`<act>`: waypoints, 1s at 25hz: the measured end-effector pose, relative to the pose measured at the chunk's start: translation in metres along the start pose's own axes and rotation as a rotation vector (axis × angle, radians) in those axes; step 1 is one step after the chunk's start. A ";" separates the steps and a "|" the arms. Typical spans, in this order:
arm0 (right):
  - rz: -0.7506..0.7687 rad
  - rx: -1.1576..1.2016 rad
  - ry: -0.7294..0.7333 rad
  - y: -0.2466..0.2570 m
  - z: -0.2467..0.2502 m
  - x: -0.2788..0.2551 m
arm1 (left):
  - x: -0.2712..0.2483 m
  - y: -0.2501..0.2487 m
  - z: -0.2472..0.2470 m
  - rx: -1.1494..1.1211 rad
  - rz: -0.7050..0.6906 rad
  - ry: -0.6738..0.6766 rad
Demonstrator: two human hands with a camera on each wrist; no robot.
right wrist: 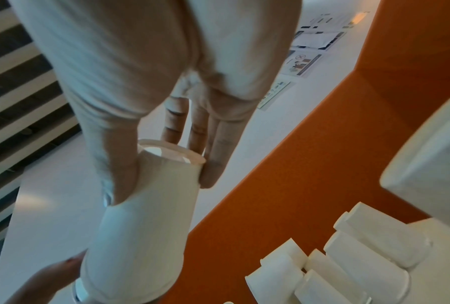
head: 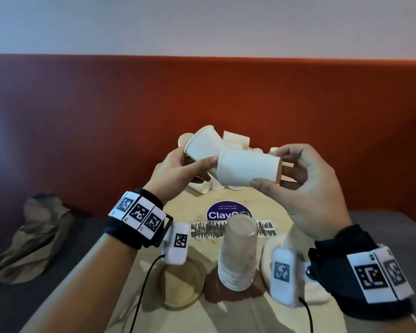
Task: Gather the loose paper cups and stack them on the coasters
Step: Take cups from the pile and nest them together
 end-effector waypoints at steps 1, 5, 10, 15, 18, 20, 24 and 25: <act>-0.009 -0.003 0.006 -0.003 -0.002 -0.002 | -0.001 0.006 -0.001 -0.012 0.007 -0.016; -0.058 -0.005 0.018 -0.009 -0.005 -0.012 | -0.009 0.020 -0.007 -0.025 0.035 -0.013; -0.059 -0.013 -0.017 -0.012 -0.001 -0.019 | -0.015 0.021 -0.023 -0.069 0.072 0.123; 0.002 -0.163 0.001 -0.003 -0.001 -0.015 | -0.025 0.019 -0.038 0.036 0.187 0.456; 0.031 -0.305 0.031 0.010 0.013 -0.014 | -0.031 0.020 -0.027 0.162 0.230 0.435; 0.034 -0.358 0.131 0.020 0.024 -0.016 | -0.034 0.024 -0.017 0.152 0.247 0.358; 0.171 -0.390 0.143 0.031 0.034 -0.015 | -0.039 0.035 -0.011 0.146 0.261 0.315; 0.195 -0.400 0.143 0.034 0.035 -0.013 | -0.041 0.037 -0.013 0.144 0.263 0.327</act>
Point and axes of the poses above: each hand's wrist, its own x-axis towards the middle knuckle, its own z-axis out of the back of the hand, y = z × x, the point moved 1 cm from there along x, towards the middle knuckle, and after that the axes turned 4 degrees about -x, right-handed, at the moved point
